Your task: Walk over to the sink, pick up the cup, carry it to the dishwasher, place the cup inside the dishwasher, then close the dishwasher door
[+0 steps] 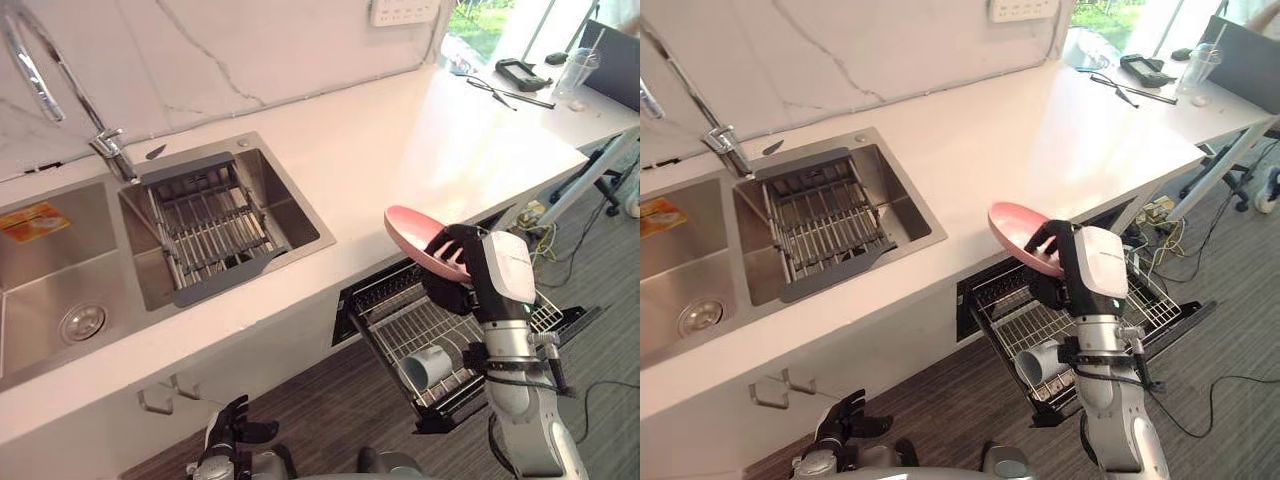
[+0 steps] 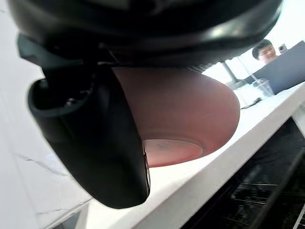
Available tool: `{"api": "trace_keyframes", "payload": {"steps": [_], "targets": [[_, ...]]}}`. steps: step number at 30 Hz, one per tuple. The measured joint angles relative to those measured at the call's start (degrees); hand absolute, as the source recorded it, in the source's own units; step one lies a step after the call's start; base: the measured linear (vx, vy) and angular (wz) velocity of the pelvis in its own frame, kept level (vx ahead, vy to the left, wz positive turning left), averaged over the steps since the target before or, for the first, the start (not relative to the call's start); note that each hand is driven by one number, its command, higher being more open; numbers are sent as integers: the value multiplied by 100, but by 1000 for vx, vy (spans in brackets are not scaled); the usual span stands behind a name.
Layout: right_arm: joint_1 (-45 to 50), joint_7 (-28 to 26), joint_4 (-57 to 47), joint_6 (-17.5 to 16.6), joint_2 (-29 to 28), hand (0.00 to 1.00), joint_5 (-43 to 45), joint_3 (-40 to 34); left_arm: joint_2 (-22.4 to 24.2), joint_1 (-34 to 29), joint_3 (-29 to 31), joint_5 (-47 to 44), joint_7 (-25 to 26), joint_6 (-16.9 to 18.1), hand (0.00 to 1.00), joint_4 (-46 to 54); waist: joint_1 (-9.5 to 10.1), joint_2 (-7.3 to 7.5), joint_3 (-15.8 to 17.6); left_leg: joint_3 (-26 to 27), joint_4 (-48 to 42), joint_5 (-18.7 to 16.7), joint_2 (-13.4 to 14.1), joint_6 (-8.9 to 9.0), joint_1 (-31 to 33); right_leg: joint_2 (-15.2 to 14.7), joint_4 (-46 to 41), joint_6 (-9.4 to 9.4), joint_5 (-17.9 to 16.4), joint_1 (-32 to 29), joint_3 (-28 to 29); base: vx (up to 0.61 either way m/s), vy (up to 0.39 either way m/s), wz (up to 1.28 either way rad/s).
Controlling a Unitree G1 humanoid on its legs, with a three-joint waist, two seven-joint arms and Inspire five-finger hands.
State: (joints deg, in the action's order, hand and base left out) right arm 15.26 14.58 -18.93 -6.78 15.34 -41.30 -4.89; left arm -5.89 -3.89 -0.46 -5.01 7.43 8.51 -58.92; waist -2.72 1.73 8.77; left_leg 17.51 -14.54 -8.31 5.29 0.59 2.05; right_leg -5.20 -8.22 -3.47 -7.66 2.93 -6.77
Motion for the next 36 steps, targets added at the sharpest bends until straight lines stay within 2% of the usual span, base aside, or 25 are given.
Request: {"api": "trace_keyframes", "payload": {"steps": [7, 14, 17, 20, 24, 26, 28, 31, 36], "targets": [[348, 62, 238, 54, -205, 30, 15, -457, 7, -96, -17, 57, -1, 4, 90, -5, -103, -18, -72, -28, 438, 187, -186, 2, -332, -86, 361, -76, 132, 322, -37, 30, 10, 4], [357, 178, 729, 136, -233, 30, 352, -893, -14, -149, -122, 70, -18, 7, 90, -14, -139, -98, -142, -100, 717, 269, -274, -56, -364, -96, 481, -78, 280, 205, 48, -57, 20, -6], [352, 261, 951, 176, -270, 30, 649, -1259, 22, -156, -116, 67, -31, 7, 90, -15, -151, -184, -127, -127, 886, 347, -328, -115, -347, -98, 472, -85, 325, 108, 47, -72, 29, 0], [256, 338, 1105, 208, -229, 30, 857, -1647, 120, -192, -117, 69, -43, 9, 90, -5, -192, -411, -76, -125, 923, 391, -380, -170, -251, -139, 404, -106, 333, -50, 51, -55, 33, 0], [-245, 387, 1496, 283, -3, 30, 1095, -1985, 254, -192, -116, 64, -88, 15, 90, 20, -298, -743, 169, -70, 911, 441, -427, -248, 61, -199, 150, -124, 338, -508, 147, -49, 46, -6], [-493, 391, 1719, 287, 160, 30, 1216, -1981, 268, -164, -127, 66, -126, 33, 90, 88, -298, -832, 328, -30, 849, 448, -422, -259, 194, -203, 30, -129, 335, -697, 217, -40, 26, -16], [-835, 391, 2035, 297, 356, 30, 1347, -1953, 281, -103, -128, 55, -129, 67, 90, 132, -297, -883, 514, -24, 776, 458, -415, -276, 385, -206, -126, -127, 314, -948, 266, -57, 5, -9], [-1388, 399, 2494, 303, 630, 30, 1563, -1930, 285, 45, -130, 48, -127, 113, 90, 256, -290, -905, 880, -13, 652, 473, -412, -299, 609, -233, -422, -120, 230, -1266, 305, -56, -5, -2], [-2046, 426, 3014, 320, 931, 30, 1887, -1617, 290, 319, -215, -11, -115, 195, 90, 317, -270, -928, 1308, -26, 494, 488, -431, -322, 922, -294, -881, -112, 68, -1689, 330, -20, -8, 3]]}}
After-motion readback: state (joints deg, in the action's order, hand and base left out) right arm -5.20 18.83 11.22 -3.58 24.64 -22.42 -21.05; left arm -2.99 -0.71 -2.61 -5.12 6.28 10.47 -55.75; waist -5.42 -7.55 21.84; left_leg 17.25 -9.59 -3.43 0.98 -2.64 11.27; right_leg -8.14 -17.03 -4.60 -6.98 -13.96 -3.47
